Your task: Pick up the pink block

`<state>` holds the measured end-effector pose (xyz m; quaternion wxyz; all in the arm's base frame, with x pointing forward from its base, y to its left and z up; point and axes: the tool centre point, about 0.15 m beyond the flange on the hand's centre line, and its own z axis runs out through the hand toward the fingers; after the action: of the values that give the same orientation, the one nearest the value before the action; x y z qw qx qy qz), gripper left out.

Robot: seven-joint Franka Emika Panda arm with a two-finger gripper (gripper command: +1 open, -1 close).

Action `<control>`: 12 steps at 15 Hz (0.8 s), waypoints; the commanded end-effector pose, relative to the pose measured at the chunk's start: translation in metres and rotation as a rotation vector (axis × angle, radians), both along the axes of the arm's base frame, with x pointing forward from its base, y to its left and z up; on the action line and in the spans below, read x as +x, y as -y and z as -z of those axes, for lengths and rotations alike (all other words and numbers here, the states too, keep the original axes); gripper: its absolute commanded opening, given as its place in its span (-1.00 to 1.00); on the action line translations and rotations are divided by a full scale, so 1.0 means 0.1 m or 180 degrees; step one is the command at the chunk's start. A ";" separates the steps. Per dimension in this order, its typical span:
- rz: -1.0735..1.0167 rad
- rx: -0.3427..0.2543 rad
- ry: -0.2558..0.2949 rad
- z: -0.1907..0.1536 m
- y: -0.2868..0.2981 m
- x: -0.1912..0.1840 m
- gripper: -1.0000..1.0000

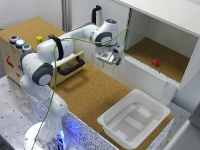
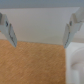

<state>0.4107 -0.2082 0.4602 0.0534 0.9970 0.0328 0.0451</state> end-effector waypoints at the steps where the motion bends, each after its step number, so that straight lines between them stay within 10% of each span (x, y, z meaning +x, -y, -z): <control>1: 0.0268 0.0251 -0.0005 -0.25 0.77 0.58 1.00; 12: 0.0726 0.0311 0.0661 -0.41 0.87 1.57 1.00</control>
<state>0.5148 -0.2793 0.4986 0.0422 0.9862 -0.0654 0.1459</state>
